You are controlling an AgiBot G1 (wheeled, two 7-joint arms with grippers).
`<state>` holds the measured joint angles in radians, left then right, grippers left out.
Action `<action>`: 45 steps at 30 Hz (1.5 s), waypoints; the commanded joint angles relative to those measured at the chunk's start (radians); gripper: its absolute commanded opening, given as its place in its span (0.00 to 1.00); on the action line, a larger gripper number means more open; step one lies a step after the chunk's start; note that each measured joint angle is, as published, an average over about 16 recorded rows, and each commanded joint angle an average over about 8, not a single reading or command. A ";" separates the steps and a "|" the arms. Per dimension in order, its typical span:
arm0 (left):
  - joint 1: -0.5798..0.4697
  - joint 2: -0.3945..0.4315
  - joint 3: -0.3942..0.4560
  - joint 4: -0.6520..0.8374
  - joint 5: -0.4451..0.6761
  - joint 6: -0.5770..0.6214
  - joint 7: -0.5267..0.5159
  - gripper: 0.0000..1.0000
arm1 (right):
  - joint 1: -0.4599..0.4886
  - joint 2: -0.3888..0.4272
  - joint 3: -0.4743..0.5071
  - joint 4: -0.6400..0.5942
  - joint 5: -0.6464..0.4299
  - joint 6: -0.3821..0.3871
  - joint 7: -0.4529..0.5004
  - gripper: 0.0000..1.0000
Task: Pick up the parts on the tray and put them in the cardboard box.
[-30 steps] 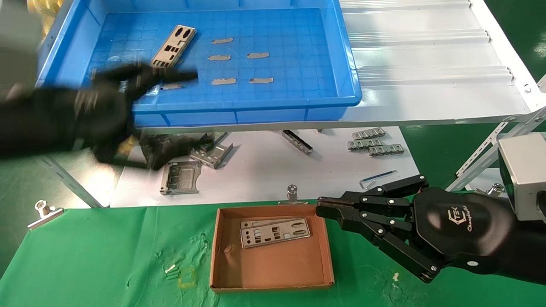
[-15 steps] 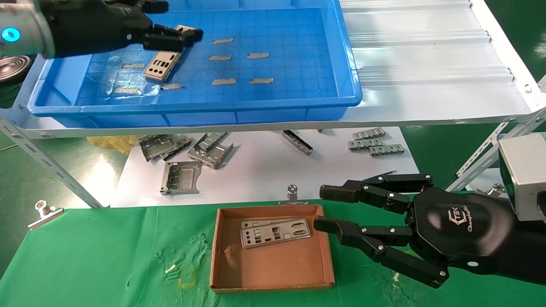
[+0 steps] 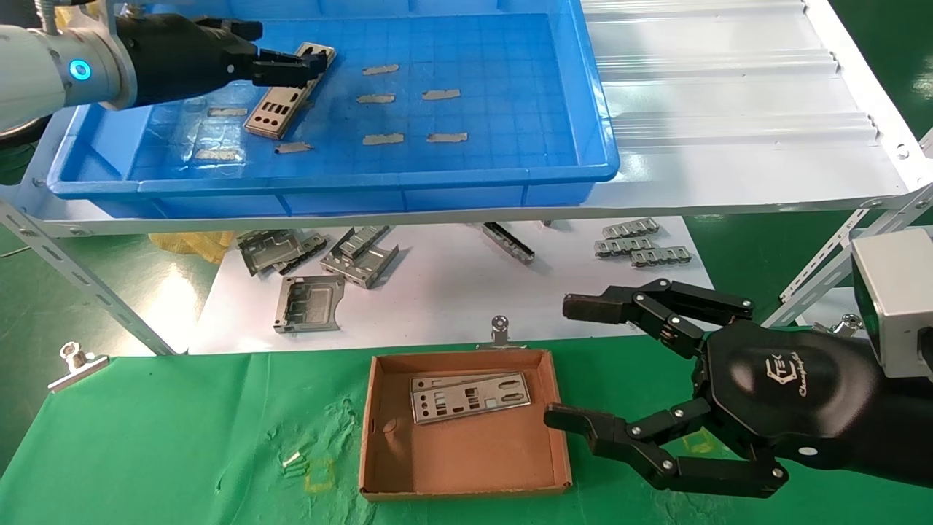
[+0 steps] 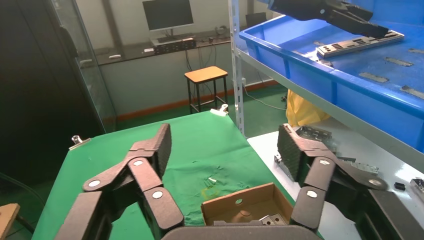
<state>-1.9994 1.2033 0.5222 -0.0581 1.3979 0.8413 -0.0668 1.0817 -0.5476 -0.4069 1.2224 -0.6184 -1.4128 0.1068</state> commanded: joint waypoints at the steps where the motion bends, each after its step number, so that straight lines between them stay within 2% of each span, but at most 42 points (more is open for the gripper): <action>1: -0.003 0.006 -0.002 0.018 -0.003 0.003 -0.006 1.00 | 0.000 0.000 0.000 0.000 0.000 0.000 0.000 1.00; 4: -0.005 0.009 -0.004 0.034 -0.007 0.004 -0.016 0.99 | 0.000 0.000 0.000 0.000 0.000 0.000 0.000 1.00; 5: -0.005 0.010 -0.005 0.037 -0.007 0.004 -0.019 0.93 | 0.000 0.000 0.000 0.000 0.000 0.000 0.000 1.00; 11: -0.003 0.014 -0.008 0.051 -0.012 0.002 -0.026 0.18 | 0.000 0.000 0.000 0.000 0.000 0.000 0.000 1.00; 12: -0.002 0.014 -0.008 0.052 -0.013 0.001 -0.026 0.07 | 0.000 0.000 0.000 0.000 0.000 0.000 0.000 1.00; 13: -0.001 0.015 -0.009 0.054 -0.013 -0.001 -0.027 0.00 | 0.000 0.000 0.000 0.000 0.000 0.000 0.000 1.00; 27: 0.016 0.022 -0.016 0.053 -0.023 -0.026 -0.014 0.00 | 0.000 0.000 0.000 0.000 0.000 0.000 0.000 1.00; 45: 0.021 0.009 -0.028 0.049 -0.040 0.000 0.008 0.00 | 0.000 0.000 0.000 0.000 0.000 0.000 0.000 1.00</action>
<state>-1.9789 1.2127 0.4941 -0.0093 1.3575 0.8399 -0.0599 1.0817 -0.5476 -0.4069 1.2224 -0.6184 -1.4128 0.1068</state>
